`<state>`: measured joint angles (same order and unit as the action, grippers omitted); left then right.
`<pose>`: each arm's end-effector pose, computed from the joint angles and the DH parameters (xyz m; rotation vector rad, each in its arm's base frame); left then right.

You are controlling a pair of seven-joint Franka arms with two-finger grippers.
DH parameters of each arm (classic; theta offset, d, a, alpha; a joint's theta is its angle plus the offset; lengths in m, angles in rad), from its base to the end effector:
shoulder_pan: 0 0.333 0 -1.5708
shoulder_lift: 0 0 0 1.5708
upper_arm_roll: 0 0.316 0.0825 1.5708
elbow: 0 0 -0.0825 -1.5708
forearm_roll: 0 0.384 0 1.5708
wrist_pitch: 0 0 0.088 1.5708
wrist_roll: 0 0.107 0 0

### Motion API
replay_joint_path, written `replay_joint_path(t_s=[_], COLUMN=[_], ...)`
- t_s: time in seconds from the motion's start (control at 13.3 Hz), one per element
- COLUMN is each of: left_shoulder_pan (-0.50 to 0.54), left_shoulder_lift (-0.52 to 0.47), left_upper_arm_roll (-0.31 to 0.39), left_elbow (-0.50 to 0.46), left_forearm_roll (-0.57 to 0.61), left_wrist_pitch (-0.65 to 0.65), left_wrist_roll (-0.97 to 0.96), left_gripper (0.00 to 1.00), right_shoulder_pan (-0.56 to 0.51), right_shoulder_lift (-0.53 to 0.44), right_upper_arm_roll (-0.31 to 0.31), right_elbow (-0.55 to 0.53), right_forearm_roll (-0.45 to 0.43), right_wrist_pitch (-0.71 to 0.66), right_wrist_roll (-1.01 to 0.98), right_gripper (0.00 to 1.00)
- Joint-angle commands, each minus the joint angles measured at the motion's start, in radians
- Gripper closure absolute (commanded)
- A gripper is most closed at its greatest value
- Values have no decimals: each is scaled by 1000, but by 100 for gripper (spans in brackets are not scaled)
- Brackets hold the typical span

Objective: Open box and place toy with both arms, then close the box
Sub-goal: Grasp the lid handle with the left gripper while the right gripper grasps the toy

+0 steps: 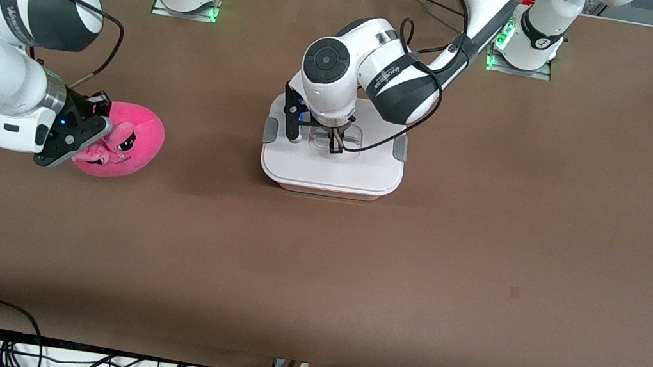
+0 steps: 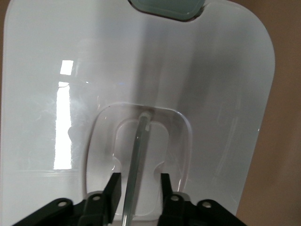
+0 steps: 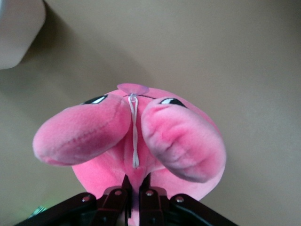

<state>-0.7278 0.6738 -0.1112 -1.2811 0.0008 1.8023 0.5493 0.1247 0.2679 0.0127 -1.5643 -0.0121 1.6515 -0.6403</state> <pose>0.4940 -0.5228 0.3441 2.3888 -1.9507 -0.2430 0.6172 0.0834 0.4753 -2.8608 -1.1753 0.2746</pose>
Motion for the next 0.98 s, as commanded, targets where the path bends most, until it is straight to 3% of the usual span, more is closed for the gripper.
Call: replay_joint_path(t_s=[0.0,0.53,0.9], left_shoulder_pan=[4,25,161], left_shoulder_lift=[-31,-118,-164], left_upper_arm_roll=[1,-2,-8], left_elbow=[-6,-9,2], left_forearm_roll=[21,15,4], left_wrist_pitch=[-9,-112,-187], left_wrist_roll=[20,35,37], left_gripper=[100,100,100], right_shoulder_pan=[-3,1,27], right_shoulder_lift=[10,-6,-7], right_upper_arm_roll=[24,73,127], right_elbow=[88,99,101], right_forearm_roll=[14,12,11], right_wrist_pitch=[-105,-139,-148], right_wrist_roll=[-30,-16,-13], right_gripper=[100,100,100])
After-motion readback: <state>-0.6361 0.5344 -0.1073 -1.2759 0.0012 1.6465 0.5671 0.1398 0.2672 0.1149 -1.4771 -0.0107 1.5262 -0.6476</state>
